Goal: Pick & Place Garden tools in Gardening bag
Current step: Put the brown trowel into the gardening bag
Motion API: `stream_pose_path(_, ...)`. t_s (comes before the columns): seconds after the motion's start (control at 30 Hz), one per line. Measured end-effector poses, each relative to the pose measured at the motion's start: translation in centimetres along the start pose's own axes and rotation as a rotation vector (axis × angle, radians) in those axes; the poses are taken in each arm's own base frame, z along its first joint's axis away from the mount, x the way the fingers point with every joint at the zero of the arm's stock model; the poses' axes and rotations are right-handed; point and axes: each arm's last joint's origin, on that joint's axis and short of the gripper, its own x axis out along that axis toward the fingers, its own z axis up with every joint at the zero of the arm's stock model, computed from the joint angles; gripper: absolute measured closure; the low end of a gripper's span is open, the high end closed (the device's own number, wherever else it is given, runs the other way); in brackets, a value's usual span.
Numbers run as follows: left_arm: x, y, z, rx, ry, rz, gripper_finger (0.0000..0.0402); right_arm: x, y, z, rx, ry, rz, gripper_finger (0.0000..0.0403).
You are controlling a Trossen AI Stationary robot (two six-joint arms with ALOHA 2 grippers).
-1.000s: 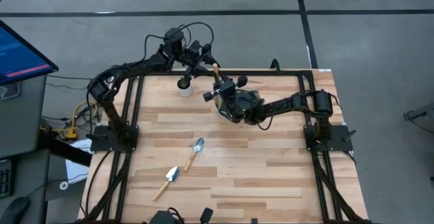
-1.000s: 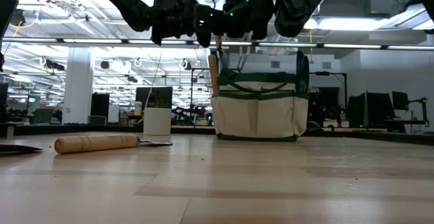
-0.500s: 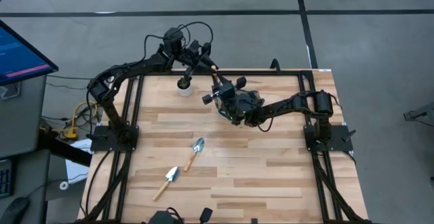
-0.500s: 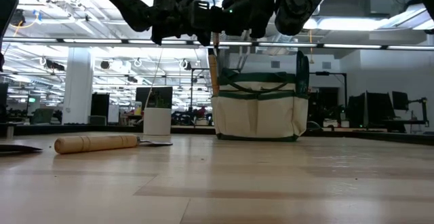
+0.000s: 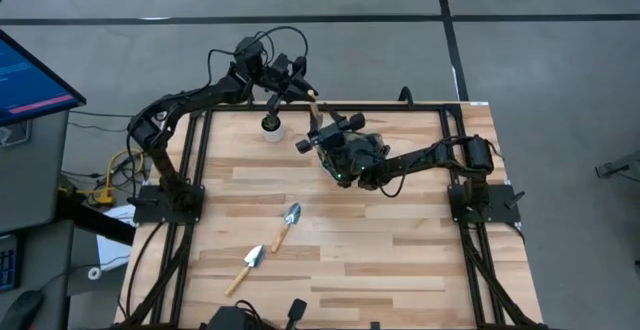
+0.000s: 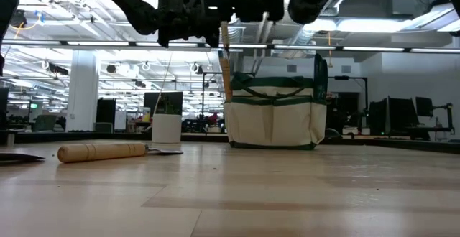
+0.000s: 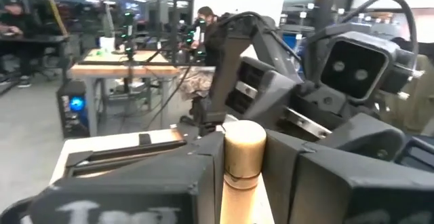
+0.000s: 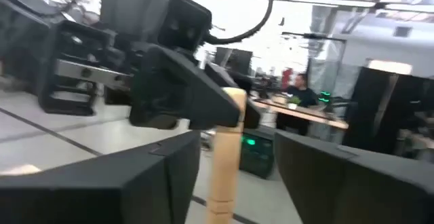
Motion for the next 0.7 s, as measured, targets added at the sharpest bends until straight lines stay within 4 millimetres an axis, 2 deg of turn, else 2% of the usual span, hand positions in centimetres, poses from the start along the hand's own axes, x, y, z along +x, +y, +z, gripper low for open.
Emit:
stream_pose_path(0.1, -0.4, 0.1, 0.1, 0.010, -0.002, -0.002, 0.0354, -0.9, -0.2, 1.1, -0.026, 0.021, -0.032, 0.0205)
stream_pose_path(0.23, -1.2, 0.2, 0.4, 0.027, -0.006, -0.001, 0.0354, -2.9, -0.6, 3.4, -0.030, 0.038, -0.043, 0.0205)
stream_pose_path(0.4, -0.8, 0.0, 0.5, 0.027, -0.008, -0.027, 0.0354, -6.7, -2.7, 8.3, 0.067, 0.037, -0.004, 0.0224)
stream_pose_path(0.57, 1.0, -0.9, 0.8, 0.075, -0.022, -0.087, 0.0354, -12.0, -7.4, 14.6, 0.189, 0.038, 0.122, 0.0282)
stream_pose_path(0.7, 1.6, -1.0, 1.2, 0.087, -0.024, -0.124, 0.0354, -15.1, -14.5, 19.6, 0.301, -0.022, 0.300, 0.0372)
